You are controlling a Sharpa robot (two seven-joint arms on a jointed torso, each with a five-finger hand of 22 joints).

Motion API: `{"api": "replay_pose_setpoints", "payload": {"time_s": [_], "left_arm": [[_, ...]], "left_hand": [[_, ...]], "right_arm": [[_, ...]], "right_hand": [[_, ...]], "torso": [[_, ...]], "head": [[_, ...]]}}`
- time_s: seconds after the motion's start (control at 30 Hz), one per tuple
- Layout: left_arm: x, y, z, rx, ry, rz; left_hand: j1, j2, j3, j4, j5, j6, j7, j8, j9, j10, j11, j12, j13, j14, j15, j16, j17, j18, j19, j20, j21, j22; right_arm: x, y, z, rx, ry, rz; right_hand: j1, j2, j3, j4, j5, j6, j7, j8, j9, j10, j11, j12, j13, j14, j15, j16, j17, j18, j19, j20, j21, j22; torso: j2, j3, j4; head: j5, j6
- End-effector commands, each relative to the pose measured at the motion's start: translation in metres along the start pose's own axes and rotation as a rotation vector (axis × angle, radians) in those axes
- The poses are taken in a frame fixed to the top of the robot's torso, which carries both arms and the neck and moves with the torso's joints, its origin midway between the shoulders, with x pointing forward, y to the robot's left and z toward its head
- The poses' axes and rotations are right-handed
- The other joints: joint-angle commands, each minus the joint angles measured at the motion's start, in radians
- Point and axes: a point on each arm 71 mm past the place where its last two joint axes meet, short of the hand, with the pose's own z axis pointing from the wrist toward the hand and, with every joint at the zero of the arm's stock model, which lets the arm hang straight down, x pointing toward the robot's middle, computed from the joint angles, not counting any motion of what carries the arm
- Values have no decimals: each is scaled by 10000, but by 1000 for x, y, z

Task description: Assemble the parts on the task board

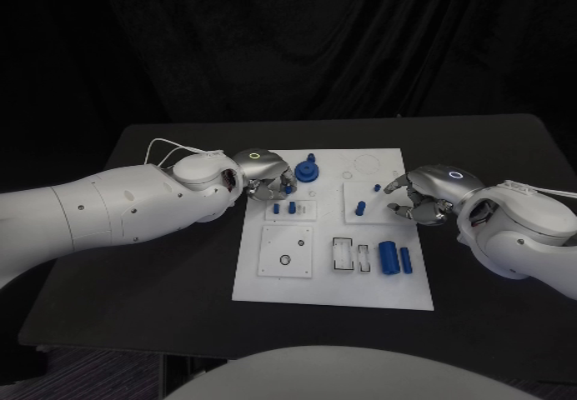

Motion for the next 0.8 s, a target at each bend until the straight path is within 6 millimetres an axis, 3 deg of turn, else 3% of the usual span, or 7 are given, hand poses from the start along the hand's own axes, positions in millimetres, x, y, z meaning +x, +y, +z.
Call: {"api": "replay_pose_setpoints", "payload": {"time_s": [0.03, 0.17, 0.3, 0.57, 0.7, 0.77, 0.8], "left_arm": [[2, 2, -1, -123, 146, -28], [3, 4, -3, -336, 106, -31], [3, 10, -6, -649, -69, -13], [-4, 26, -22, -992, -1249, 165], [-11, 38, -37, -1045, -2403, 363], [-14, 43, -46, -1025, -2989, 183], [-16, 47, -51, -1011, -3288, -64]], "left_hand": [[-32, -97, 45, -20, -67, -417, -181, -233, -102, -17, 91, -101, -20, -102, 26, -63, -49, -9, -74, -4, -68, 1415], [-90, -211, 65, 17, -170, -1151, -423, -272, -323, -189, 156, -274, -64, -168, 75, -141, -168, 12, -144, 30, -226, 1384], [-164, -356, 60, 72, -340, -2414, -771, -271, -744, -664, 387, -633, -186, -396, 246, -322, -475, 65, -343, 155, -633, 1298], [-250, -451, -5, 168, -466, -3329, -1036, -295, -1221, -1003, 458, -885, -319, -522, 308, -401, -664, 107, -430, 226, -864, 1256], [-266, -489, -114, 306, -487, -3208, -1072, -230, -1404, -1566, 486, -930, -366, -1971, 394, -1677, -2614, 401, -1505, 301, -2753, 809], [-235, -489, -223, 390, -478, -2885, -1100, -185, -1462, -2131, 454, -773, -305, -3300, 439, -2726, -3789, 704, -2841, 373, -4994, 289], [-215, -475, -235, 430, -449, -2781, -1116, -178, -1475, -2343, 440, -717, -279, -3805, 478, -3172, -3961, 796, -3408, 410, -5840, 98]], "right_arm": [[0, -1, 0, 156, 36, -41], [0, -1, 0, 127, 40, -42], [0, -3, -2, 126, 30, -37], [-1, -6, -5, 136, -89, 4], [-3, -8, -7, 119, -210, 36], [-5, -9, -8, 89, -322, 46], [-8, -10, -8, 63, -402, 44]], "right_hand": [[95, -4, 65, 16, -47, 50, -6, -22, -10, -96, 3, -45, 653, -74, -19, -47, -18, 65, -29, 7, -29, 790], [95, -4, 65, 16, -47, 50, -6, -22, -10, -96, 3, -45, 653, -74, -19, -47, -18, 65, -29, 7, -29, 790], [99, -82, 51, -8, -72, 68, -17, -33, -33, -117, -3, -72, 627, -92, -17, -82, -54, 73, -46, 12, -92, 778], [99, -135, 38, -21, -80, 77, -27, -39, -47, -125, -12, -82, 618, -95, -22, -85, -52, 73, -45, 11, -93, 781], [134, -197, 35, -62, -113, 97, -39, -43, -64, -136, -23, -99, 601, -100, -31, -97, -63, 76, -49, 7, -117, 779], [179, -248, 41, -107, -158, 115, -45, -48, -82, -171, -30, -142, 560, -104, -37, -105, -67, 76, -47, 3, -126, 782], [194, -259, 45, -121, -166, 120, -46, -50, -86, -177, -31, -150, 552, -105, -38, -106, -68, 78, -49, 1, -138, 781]], "torso": [[-10, 4, 2], [-8, 0, 3], [-11, -6, 4], [-15, -12, -2], [-13, -11, -7], [-12, -9, -3], [-14, -10, -3]], "head": [[7, 0], [15, 0], [46, 0], [73, 0], [75, 0], [117, 0], [150, 0]]}}
